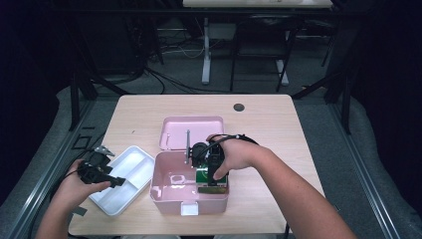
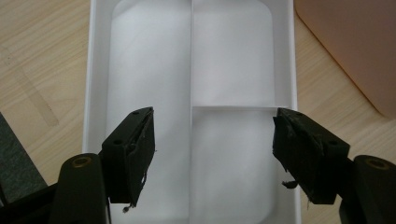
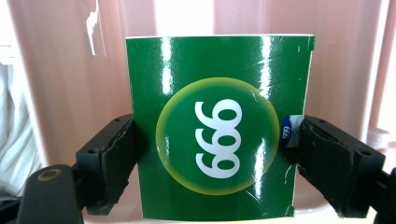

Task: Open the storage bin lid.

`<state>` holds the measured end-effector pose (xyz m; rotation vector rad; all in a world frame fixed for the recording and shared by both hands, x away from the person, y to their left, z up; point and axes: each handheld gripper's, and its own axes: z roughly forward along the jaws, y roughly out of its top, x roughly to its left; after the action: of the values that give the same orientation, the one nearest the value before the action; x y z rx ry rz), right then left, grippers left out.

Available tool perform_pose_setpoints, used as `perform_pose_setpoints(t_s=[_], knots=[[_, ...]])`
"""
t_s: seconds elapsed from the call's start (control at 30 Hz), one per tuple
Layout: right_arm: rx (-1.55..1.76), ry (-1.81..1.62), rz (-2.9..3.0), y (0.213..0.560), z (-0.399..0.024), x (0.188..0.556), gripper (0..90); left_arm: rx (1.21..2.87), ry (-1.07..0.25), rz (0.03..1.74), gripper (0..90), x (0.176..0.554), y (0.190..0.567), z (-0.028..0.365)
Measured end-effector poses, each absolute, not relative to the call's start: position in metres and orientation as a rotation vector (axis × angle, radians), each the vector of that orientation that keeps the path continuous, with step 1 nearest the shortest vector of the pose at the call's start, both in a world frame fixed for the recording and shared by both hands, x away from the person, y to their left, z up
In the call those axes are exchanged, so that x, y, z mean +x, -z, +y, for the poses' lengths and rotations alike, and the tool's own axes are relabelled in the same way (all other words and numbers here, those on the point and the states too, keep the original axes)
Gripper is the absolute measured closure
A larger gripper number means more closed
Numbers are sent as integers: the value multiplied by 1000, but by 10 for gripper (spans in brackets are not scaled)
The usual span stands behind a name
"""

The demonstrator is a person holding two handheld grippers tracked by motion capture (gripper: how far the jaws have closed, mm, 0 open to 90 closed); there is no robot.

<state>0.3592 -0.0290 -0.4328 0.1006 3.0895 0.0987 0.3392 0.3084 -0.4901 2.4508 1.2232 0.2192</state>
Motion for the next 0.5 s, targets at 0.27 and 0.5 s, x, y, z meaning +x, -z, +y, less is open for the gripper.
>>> perform_pose_setpoints(t_s=[0.27,0.5], knots=[[111,-113,3087,442,-29,361,158,2458,-219,1213,302,339,490,308],[127,-118,3097,451,-30,363,157,2456,-220,1217,302,339,491,308]])
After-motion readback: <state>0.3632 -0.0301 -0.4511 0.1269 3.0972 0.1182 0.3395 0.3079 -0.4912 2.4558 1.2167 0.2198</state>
